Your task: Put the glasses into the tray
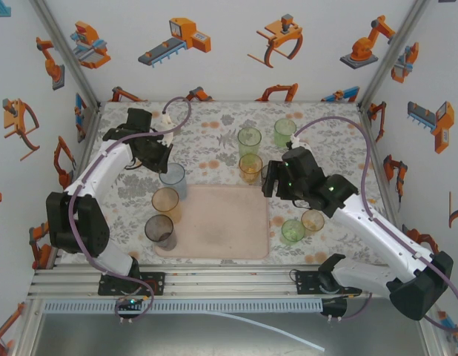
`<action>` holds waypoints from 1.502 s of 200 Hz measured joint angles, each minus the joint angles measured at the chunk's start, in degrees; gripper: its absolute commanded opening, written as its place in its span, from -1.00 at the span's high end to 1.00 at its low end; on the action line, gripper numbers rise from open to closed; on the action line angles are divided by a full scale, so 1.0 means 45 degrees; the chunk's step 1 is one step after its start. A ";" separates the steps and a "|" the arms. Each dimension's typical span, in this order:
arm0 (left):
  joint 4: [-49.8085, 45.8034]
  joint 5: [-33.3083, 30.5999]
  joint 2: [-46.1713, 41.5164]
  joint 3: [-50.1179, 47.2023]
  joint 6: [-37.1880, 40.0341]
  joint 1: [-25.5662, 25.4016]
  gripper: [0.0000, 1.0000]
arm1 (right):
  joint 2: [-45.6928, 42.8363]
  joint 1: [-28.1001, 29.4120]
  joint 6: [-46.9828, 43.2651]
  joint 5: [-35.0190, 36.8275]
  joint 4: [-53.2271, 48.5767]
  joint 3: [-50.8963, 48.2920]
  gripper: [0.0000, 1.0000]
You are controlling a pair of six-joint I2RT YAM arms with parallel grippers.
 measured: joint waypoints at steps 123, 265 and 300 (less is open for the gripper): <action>-0.0447 0.0053 -0.0593 -0.0073 0.0306 0.0000 0.05 | 0.0005 0.0000 -0.0005 0.0010 0.0000 0.0000 -0.45; -0.1481 -0.0092 -0.1195 0.1506 0.0593 0.0049 -0.75 | 0.0005 0.0000 -0.0287 0.0481 -0.0491 0.0631 -0.53; -0.1715 -0.0185 -0.1574 0.2123 0.0627 0.0049 -0.89 | 0.0005 0.0000 -0.0282 0.0665 -0.1035 0.0967 -0.50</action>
